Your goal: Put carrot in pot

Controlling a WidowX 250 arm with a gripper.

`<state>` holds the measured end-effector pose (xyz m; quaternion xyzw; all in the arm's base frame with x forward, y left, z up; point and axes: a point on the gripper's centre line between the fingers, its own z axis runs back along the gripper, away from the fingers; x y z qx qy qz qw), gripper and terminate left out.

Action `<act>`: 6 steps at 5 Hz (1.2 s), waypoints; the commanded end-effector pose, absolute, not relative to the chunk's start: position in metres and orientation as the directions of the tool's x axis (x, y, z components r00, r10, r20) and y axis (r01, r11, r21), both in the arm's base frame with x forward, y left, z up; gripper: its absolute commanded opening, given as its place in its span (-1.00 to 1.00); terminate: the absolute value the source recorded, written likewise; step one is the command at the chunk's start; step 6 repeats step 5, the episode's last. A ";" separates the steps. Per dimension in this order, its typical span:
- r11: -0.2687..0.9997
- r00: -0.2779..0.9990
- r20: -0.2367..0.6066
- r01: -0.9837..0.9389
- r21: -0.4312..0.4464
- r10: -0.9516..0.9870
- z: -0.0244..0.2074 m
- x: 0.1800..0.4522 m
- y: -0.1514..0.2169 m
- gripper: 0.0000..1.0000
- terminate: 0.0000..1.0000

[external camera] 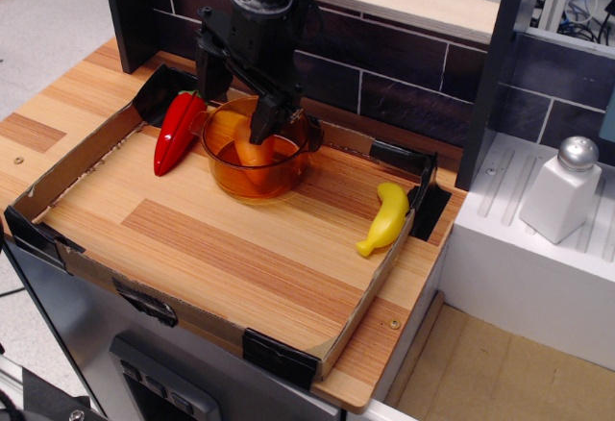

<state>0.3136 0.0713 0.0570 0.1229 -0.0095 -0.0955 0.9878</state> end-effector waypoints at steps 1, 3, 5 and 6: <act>0.969 0.972 0.170 0.122 0.216 -0.160 0.139 0.310 0.065 1.00 -1.00; 0.984 0.971 0.213 0.076 0.164 -0.111 0.203 0.301 0.058 1.00 -1.00; 0.984 0.971 0.213 0.076 0.164 -0.111 0.203 0.301 0.058 1.00 1.00; 0.984 0.971 0.213 0.076 0.164 -0.111 0.203 0.301 0.058 1.00 1.00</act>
